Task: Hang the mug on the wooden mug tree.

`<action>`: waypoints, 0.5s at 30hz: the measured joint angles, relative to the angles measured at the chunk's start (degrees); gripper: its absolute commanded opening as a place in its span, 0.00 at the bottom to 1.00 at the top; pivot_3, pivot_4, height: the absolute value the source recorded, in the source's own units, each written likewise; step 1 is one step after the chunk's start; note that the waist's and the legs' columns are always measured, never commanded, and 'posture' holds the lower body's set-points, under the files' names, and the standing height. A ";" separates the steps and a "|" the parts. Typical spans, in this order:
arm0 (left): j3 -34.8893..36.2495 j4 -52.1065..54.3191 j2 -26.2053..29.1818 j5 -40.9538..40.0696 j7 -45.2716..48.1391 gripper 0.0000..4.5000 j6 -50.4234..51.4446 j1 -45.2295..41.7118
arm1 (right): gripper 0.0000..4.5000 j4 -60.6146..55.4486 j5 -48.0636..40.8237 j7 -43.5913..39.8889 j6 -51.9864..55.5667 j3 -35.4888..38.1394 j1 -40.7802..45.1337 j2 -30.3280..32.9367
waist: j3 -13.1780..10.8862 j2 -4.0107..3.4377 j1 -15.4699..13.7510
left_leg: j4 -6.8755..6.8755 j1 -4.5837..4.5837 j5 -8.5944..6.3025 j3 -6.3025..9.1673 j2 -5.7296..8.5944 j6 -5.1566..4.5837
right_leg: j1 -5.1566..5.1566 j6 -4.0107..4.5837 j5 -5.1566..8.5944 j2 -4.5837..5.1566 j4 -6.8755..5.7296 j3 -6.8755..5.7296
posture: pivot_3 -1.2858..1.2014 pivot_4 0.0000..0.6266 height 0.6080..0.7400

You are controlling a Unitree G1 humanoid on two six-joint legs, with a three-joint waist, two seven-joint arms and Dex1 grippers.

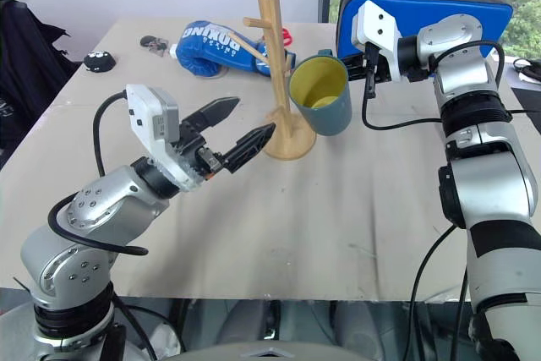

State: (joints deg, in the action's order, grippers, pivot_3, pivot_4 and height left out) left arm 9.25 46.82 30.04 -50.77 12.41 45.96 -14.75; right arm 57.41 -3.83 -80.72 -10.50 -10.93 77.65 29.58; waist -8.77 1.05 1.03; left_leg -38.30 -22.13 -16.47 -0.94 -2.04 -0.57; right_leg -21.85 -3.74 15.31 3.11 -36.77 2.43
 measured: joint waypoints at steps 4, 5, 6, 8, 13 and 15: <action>2.00 0.01 1.40 -1.15 0.01 1.00 -0.39 1.11 | 0.02 3.48 2.13 1.44 -2.93 0.01 2.22 -2.16 | -0.01 -0.01 -0.06 | 0.00 0.00 0.00 0.01 0.01 0.01 | 0.00 0.00 0.00 0.00 -0.01 -0.02 | 0.52 0.24 0.98; 2.06 0.01 1.58 -1.20 0.00 1.00 -0.48 1.17 | 0.02 3.98 2.51 1.75 -3.35 0.01 2.37 -2.35 | -0.01 0.00 -0.10 | 0.00 0.00 0.00 0.01 0.02 0.01 | 0.00 0.00 0.00 0.00 0.00 -0.02 | 0.52 0.24 0.98; 2.39 0.06 1.97 -1.27 0.02 1.00 -0.75 1.70 | 0.02 4.91 3.29 2.48 -3.90 0.01 2.73 -2.96 | -0.01 0.00 -0.05 | 0.00 0.00 0.00 -0.01 0.02 0.01 | 0.00 0.00 0.00 0.00 0.00 -0.02 | 0.52 0.24 0.98; 3.63 0.36 2.44 -1.79 0.13 1.00 -1.05 2.85 | 0.02 6.00 4.00 2.98 -4.36 0.01 2.87 -3.56 | -0.01 -0.01 0.02 | 0.01 0.00 0.00 0.00 0.01 0.01 | -0.01 0.01 0.00 0.00 0.00 -0.02 | 0.52 0.24 0.98; 6.47 1.10 4.01 -3.26 1.09 1.00 -2.10 7.36 | 0.07 7.95 5.85 4.98 -4.65 0.07 3.34 -4.59 | -0.05 -0.04 0.14 | 0.04 -0.03 0.00 -0.01 0.01 0.03 | -0.07 0.01 0.00 0.00 -0.01 -0.01 | 0.52 0.24 0.98; 6.64 1.40 4.62 -3.46 1.58 1.00 -2.65 8.47 | 0.21 8.18 6.04 5.51 -4.67 0.20 4.06 -5.10 | -0.06 -0.05 0.14 | 0.03 -0.03 0.00 -0.02 0.01 0.03 | -0.07 0.01 0.00 0.01 -0.02 -0.01 | 0.52 0.24 0.98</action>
State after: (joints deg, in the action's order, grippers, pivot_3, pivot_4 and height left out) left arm 15.90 48.21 34.66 -54.22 14.00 43.31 -6.28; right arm 65.59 2.21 -75.20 -15.17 -10.74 81.71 24.47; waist -8.83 1.00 1.17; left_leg -38.27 -22.15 -16.47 -0.96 -2.03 -0.54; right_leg -21.92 -3.73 15.31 3.11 -36.79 2.42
